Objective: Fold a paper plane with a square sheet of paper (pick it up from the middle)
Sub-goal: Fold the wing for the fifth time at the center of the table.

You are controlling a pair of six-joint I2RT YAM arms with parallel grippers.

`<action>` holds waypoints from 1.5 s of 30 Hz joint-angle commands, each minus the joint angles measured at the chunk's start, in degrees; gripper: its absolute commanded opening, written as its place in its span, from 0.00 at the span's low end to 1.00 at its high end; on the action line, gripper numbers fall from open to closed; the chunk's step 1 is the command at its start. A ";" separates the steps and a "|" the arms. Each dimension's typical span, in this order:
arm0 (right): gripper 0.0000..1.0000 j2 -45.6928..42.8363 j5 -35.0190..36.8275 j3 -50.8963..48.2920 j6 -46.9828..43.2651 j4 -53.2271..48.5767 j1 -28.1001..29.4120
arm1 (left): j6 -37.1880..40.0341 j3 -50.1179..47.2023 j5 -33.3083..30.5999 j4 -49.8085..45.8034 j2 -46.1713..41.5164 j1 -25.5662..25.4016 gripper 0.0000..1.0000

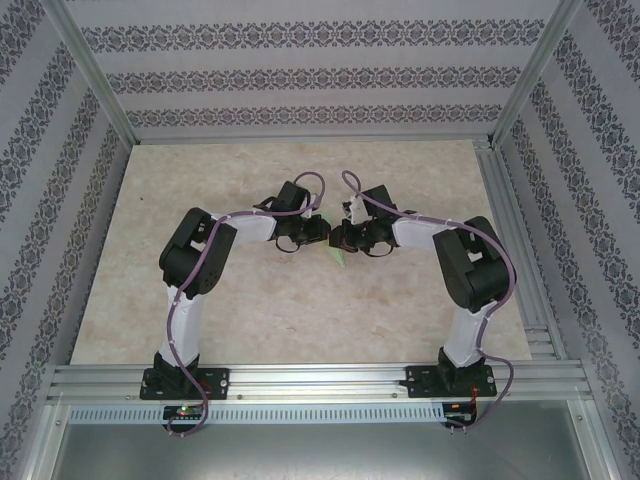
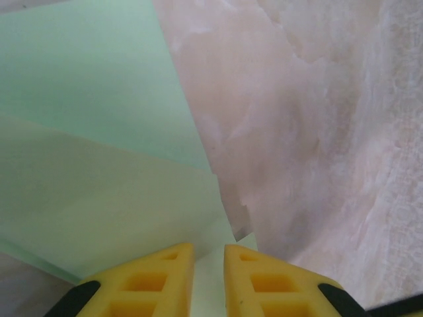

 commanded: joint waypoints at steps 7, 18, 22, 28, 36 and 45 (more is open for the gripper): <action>0.09 4.71 5.16 -1.18 -3.09 -5.00 -0.15 | 1.44 0.67 0.28 -1.55 1.40 -0.06 0.21; 0.08 6.71 8.61 -2.98 -4.02 -7.64 -0.59 | 5.47 2.80 2.88 -1.26 2.74 4.09 0.24; 0.08 6.93 9.28 -2.99 -4.26 -8.33 -0.51 | 8.46 5.69 2.21 -4.85 4.15 5.26 0.24; 0.08 7.23 10.22 -3.25 -4.40 -9.05 -0.50 | 11.02 8.88 -1.37 -9.29 5.59 6.80 0.24; 0.08 7.23 10.37 -3.72 -4.24 -8.89 -0.50 | 12.90 10.27 -4.35 -11.71 6.89 9.41 0.24; 0.08 7.59 10.37 -4.34 -4.12 -8.57 -0.59 | 14.04 14.11 -5.31 -13.32 8.94 11.96 0.24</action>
